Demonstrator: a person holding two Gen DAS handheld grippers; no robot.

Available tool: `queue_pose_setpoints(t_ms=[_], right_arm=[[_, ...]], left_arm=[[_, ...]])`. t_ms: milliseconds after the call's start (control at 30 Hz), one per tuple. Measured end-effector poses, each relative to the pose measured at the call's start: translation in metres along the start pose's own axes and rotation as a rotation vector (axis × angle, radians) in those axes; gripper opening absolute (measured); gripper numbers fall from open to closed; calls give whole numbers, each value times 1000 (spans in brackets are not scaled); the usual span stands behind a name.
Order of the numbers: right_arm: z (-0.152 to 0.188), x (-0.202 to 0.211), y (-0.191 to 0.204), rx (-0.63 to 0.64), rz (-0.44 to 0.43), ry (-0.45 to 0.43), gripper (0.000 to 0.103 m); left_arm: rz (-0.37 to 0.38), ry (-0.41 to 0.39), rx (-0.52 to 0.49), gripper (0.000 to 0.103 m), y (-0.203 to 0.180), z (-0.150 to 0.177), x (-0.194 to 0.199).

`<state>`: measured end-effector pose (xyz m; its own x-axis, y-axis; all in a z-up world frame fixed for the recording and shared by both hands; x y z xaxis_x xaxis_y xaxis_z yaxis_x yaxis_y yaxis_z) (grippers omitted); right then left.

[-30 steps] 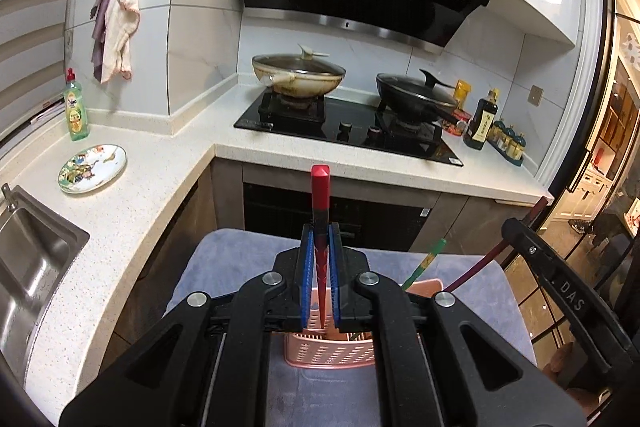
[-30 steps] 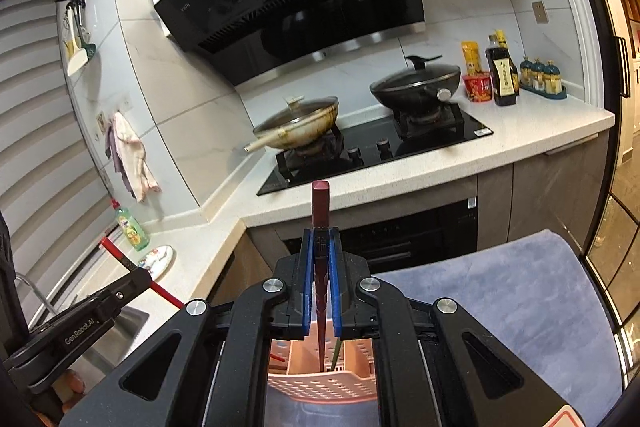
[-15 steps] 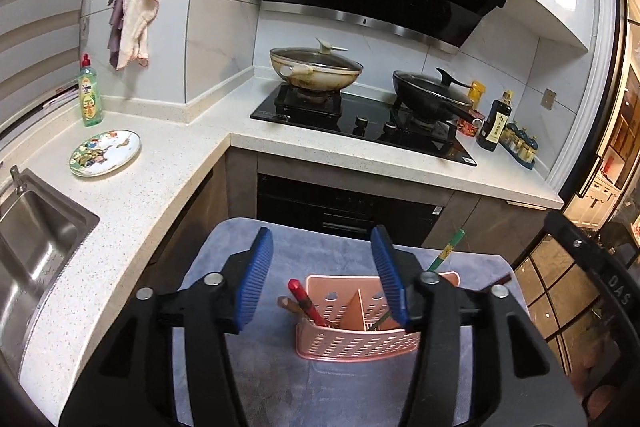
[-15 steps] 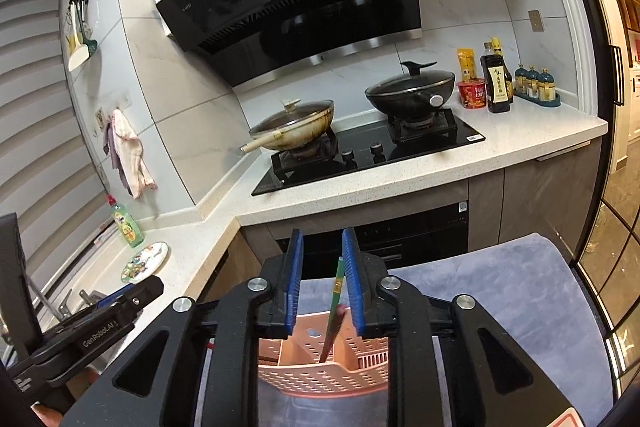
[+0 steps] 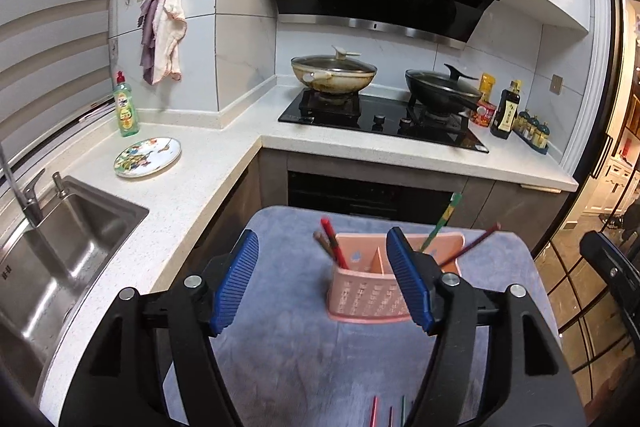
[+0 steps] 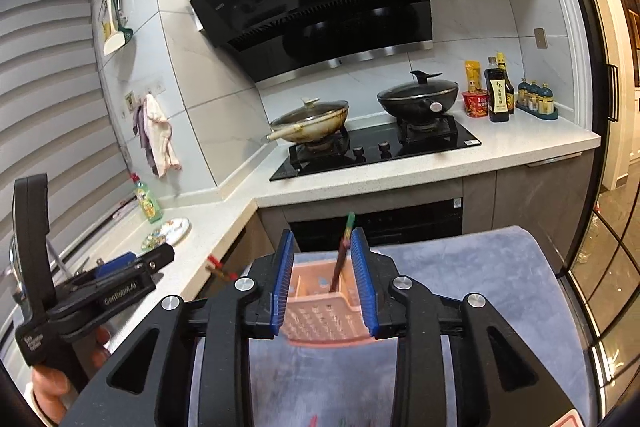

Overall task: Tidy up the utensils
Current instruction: 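Grasp a dark red chopstick with the right tool while the left tool grasps a red chopstick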

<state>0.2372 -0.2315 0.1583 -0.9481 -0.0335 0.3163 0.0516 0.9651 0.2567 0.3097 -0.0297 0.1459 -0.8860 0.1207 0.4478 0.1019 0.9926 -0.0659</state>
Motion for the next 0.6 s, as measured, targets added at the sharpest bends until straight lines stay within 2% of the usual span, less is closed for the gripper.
queue_pose_setpoints(t_ms=[267,433,600], right_arm=[[56,48,-8,69,48,81,31],[106,75,-24,63,77,160,31],[155,93,-38,69,110,233,31]], left_arm=[[-37,67,-52,63,7,57,38],[-22,108,-67,63,9,96,56],[6,159,-64,71,9,141,67]])
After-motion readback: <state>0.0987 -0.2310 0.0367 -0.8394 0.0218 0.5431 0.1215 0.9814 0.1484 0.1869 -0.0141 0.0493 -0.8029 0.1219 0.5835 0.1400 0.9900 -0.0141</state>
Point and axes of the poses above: each gripper's, at about its wrist camera, not at the fingertips, and x roughly against the way its jaws point, y to its left, z to its underside, the point moved 5 cm from there along -x, roughly the way its jaws point, and after that the axes turned 6 degrees about -y, right-handed, at the moved point
